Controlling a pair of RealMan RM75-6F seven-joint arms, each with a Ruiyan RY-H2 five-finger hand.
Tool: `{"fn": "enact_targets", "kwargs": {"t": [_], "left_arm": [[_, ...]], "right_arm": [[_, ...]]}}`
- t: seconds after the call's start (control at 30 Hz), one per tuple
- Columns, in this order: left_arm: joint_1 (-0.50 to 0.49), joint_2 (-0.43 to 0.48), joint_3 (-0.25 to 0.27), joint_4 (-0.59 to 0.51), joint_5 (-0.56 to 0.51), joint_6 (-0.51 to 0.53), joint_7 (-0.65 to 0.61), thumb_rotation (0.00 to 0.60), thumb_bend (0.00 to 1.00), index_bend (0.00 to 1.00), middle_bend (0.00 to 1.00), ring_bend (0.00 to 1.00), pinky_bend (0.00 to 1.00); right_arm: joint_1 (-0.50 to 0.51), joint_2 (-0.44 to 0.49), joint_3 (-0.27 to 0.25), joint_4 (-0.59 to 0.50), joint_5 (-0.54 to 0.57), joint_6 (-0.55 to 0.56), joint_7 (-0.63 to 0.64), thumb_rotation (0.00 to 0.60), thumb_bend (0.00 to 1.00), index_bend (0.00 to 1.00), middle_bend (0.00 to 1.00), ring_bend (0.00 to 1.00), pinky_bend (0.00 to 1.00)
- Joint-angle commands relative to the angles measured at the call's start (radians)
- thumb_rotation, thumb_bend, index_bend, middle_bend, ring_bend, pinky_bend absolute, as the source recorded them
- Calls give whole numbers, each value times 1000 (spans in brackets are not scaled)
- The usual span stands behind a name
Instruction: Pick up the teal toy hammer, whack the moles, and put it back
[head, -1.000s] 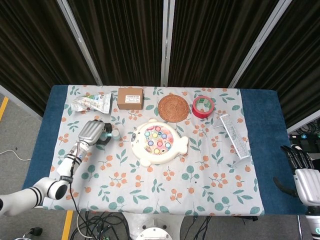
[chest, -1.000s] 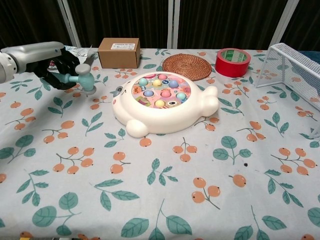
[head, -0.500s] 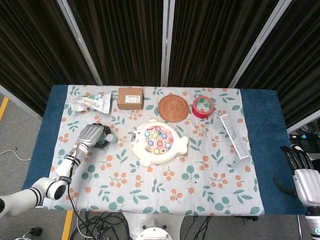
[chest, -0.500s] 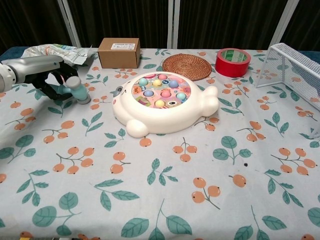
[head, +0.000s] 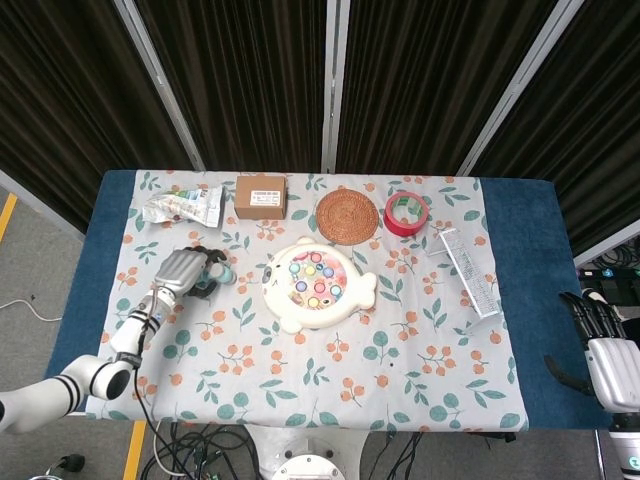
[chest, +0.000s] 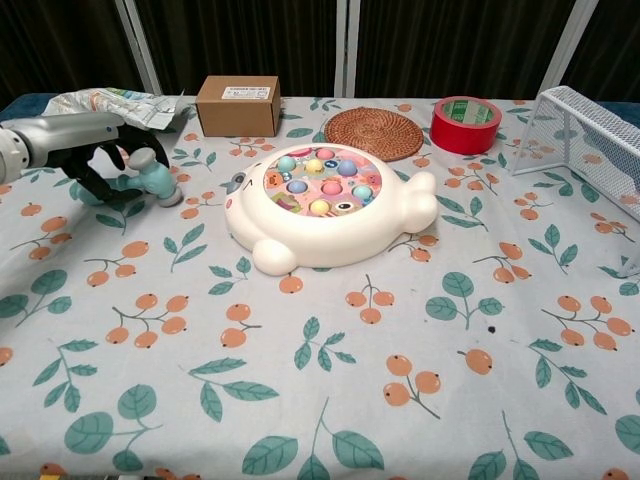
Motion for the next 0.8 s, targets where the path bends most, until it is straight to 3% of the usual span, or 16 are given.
{"fn": "enact_targets", "kwargs": {"t": [0.03, 0.13, 0.3, 0.47, 0.6, 0.8], "left_arm": [[3, 4, -2, -6, 6, 7, -2, 600, 377, 206, 289, 194, 260], [7, 20, -3, -25, 14, 14, -9, 600, 378, 193, 271, 183, 255], [51, 134, -24, -151, 31, 89, -55, 600, 371, 149, 209, 109, 174], [175, 276, -44, -284, 30, 296, -53, 600, 369, 150, 202, 100, 139], [285, 343, -44, -345, 1, 466, 18, 600, 353, 160, 202, 100, 135], [440, 398, 31, -421, 40, 651, 105, 600, 319, 171, 203, 100, 108]], "right_arm": [[0, -1, 0, 1, 1, -1, 1, 600, 185, 0, 78, 0, 0], [0, 0, 0, 2, 1, 0, 1, 600, 186, 0, 78, 0, 0], [1, 10, 5, 4, 1, 4, 12, 600, 186, 0, 78, 0, 0], [11, 20, 11, 24, 7, -7, 53, 600, 186, 0, 79, 0, 0], [23, 26, 13, 40, -6, -16, 84, 600, 186, 0, 79, 0, 0], [35, 20, 13, 68, -26, -15, 123, 600, 186, 0, 80, 0, 0]]}}
